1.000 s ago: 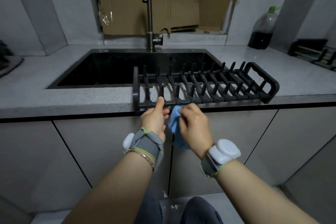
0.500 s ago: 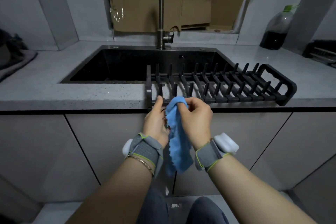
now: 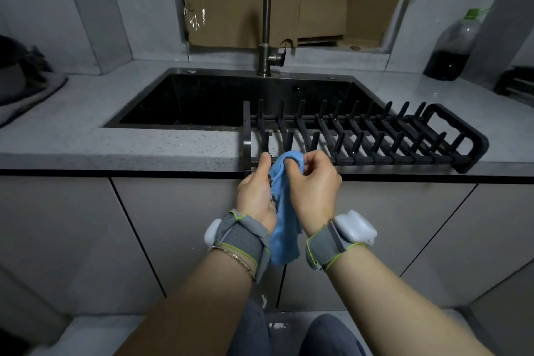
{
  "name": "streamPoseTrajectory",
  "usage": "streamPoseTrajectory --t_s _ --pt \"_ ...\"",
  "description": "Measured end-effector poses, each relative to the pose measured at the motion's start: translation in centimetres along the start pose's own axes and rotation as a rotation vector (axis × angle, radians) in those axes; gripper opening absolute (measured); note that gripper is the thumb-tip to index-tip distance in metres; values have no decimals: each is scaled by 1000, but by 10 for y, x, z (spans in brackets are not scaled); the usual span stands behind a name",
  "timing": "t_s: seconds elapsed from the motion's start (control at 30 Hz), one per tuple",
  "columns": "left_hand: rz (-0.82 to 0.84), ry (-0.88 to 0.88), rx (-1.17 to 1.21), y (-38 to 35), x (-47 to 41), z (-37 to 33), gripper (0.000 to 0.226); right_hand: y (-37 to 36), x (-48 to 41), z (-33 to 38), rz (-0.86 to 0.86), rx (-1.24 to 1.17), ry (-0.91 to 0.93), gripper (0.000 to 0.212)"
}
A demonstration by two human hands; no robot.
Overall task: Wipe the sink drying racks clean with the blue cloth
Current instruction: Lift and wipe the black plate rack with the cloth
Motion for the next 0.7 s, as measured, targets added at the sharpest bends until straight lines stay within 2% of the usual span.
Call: streamPoseTrajectory --t_s 0.1,0.27,0.47,0.63,0.7 --pt "-3 -9 22 -1 -1 -1 38 -1 0 1 -21 -15 -9 20" --pt "53 -39 -38 -3 -1 -2 40 9 8 -24 -97 -169 -171 29" --pt "44 16 23 3 -2 4 50 -15 18 -15 112 -229 -190 18" --pt "30 53 79 5 0 6 42 -30 15 -12 148 -113 -244 46" --pt "3 32 62 8 -2 4 41 -35 16 -13 163 -141 -308 47"
Point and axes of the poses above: each hand's wrist, its own x-axis away from the middle knuckle, its own y-axis out of the back of the hand, z = x × y, the point moved 6 cm from there along -x, towards the middle knuckle, and after that the axes turned 14 degrees about -y, right-handed, at the moved point
